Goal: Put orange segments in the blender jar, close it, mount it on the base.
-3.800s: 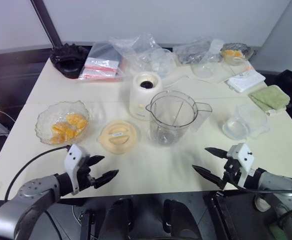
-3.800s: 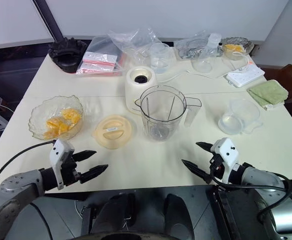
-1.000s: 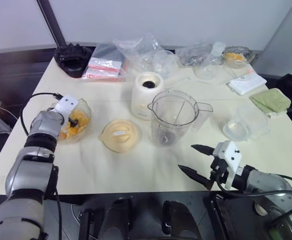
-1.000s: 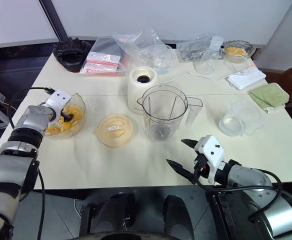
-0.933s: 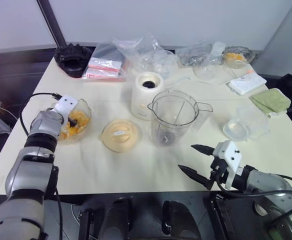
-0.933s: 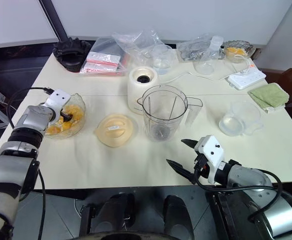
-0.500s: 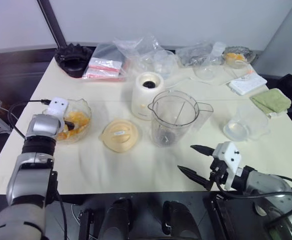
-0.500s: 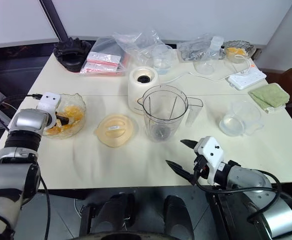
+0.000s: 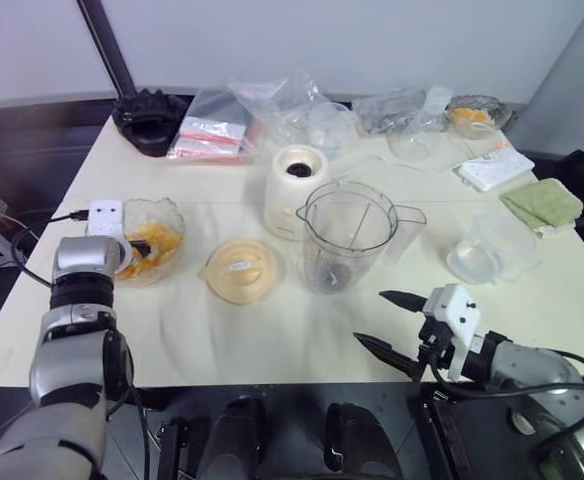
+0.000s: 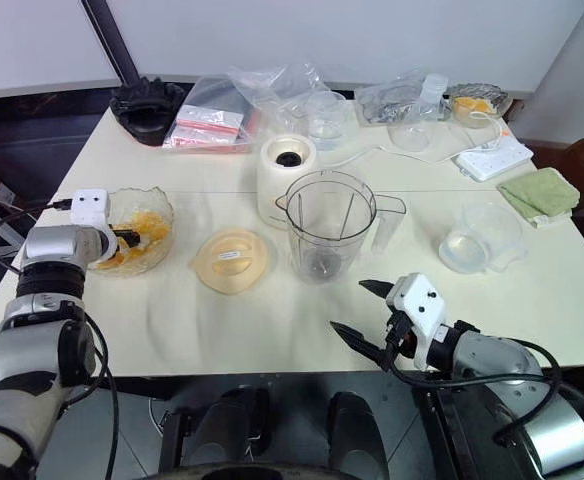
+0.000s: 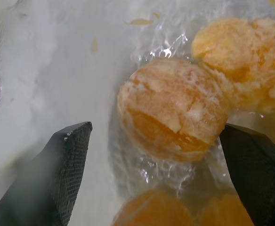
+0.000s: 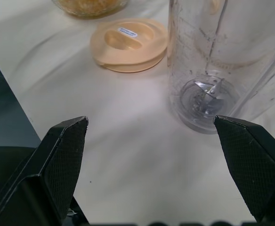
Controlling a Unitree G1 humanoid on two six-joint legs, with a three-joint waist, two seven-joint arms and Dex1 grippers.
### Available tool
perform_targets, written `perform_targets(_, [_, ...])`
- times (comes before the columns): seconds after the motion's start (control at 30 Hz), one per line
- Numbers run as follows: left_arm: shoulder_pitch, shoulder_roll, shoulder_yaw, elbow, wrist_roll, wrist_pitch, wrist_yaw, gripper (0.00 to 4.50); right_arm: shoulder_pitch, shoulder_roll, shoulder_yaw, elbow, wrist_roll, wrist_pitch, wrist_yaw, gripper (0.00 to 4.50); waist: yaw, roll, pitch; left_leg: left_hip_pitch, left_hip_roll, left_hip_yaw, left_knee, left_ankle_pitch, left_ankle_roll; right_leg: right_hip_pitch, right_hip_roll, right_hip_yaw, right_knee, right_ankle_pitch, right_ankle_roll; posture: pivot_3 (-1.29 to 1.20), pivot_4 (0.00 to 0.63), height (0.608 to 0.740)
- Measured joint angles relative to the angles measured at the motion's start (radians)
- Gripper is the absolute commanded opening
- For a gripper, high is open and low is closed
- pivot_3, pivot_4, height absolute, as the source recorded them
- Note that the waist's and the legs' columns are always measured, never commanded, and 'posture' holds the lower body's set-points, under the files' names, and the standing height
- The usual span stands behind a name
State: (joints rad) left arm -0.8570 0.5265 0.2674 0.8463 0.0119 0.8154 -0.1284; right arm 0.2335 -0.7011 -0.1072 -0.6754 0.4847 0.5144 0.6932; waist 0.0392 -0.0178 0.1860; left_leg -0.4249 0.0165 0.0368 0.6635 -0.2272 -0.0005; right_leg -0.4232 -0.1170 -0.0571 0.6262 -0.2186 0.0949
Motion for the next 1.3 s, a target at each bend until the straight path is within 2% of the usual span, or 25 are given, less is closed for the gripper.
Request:
perform_targets(0.07, [-0.018, -0.001, -0.001, 0.043, -0.008, -0.025, -0.001, 3.54, 0.000, 0.000, -0.001, 0.000, 0.000, 0.001, -0.001, 4.50, 0.000, 0.000, -0.001, 0.000, 0.000, 0.000, 0.000, 0.000, 0.000, 0.000, 0.000, 0.000, 0.000, 0.000, 0.000, 0.00, 0.150, 0.740])
perform_targets(0.23, [-0.046, -0.008, -0.013, 0.099, -0.024, -0.050, 0.003, 1.04, 0.006, -0.001, -0.021, 0.000, 0.000, 0.000, -0.002, 4.50, -0.004, 0.001, -0.003, 0.001, 0.000, 0.001, 0.000, 0.000, 0.000, 0.000, 0.000, 0.000, 0.000, -0.001, 0.002, 0.00, 0.150, 0.740])
perform_targets(0.47, [-0.021, -0.009, -0.034, 0.051, -0.024, -0.038, 0.025, 1.04, 0.012, 0.000, -0.022, 0.000, -0.004, -0.001, -0.003, 4.50, -0.010, 0.000, -0.003, 0.001, 0.001, 0.001, -0.001, 0.000, 0.000, -0.001, 0.000, 0.000, 0.000, 0.000, 0.001, 0.00, 0.150, 0.740])
perform_targets(0.6, [0.045, -0.006, -0.049, -0.099, -0.021, 0.061, 0.050, 1.04, 0.017, 0.000, -0.021, 0.000, -0.010, -0.002, -0.003, 4.50, -0.015, 0.000, -0.003, -0.001, 0.001, 0.001, -0.001, 0.000, 0.000, -0.001, 0.000, 0.000, -0.001, 0.001, -0.001, 0.00, 0.150, 0.740])
perform_targets(0.7, [0.120, -0.012, -0.061, -0.282, -0.020, 0.165, 0.066, 1.04, 0.022, 0.000, -0.021, 0.000, -0.010, -0.005, 0.001, 4.50, -0.014, -0.003, -0.002, -0.002, 0.001, -0.001, -0.001, 0.000, 0.000, -0.002, 0.000, 0.000, -0.002, 0.001, -0.002, 0.00, 0.150, 0.740])
perform_targets(0.8, [0.140, -0.026, -0.075, -0.351, -0.019, 0.192, 0.084, 1.04, 0.023, 0.000, -0.021, 0.006, -0.011, -0.014, 0.009, 4.50, -0.003, -0.003, -0.001, -0.003, 0.001, -0.003, -0.001, 0.000, 0.000, -0.002, 0.000, 0.000, -0.005, 0.001, -0.002, 0.00, 0.150, 0.740])
perform_targets(1.3, [0.083, -0.027, -0.091, -0.032, 0.009, -0.191, 0.158, 1.04, 0.016, 0.000, -0.019, 0.022, -0.031, -0.022, 0.019, 4.50, 0.001, -0.004, -0.001, -0.004, 0.001, -0.001, -0.002, -0.001, 0.000, -0.001, -0.001, 0.000, -0.008, 0.001, -0.002, 0.00, 0.150, 0.740])
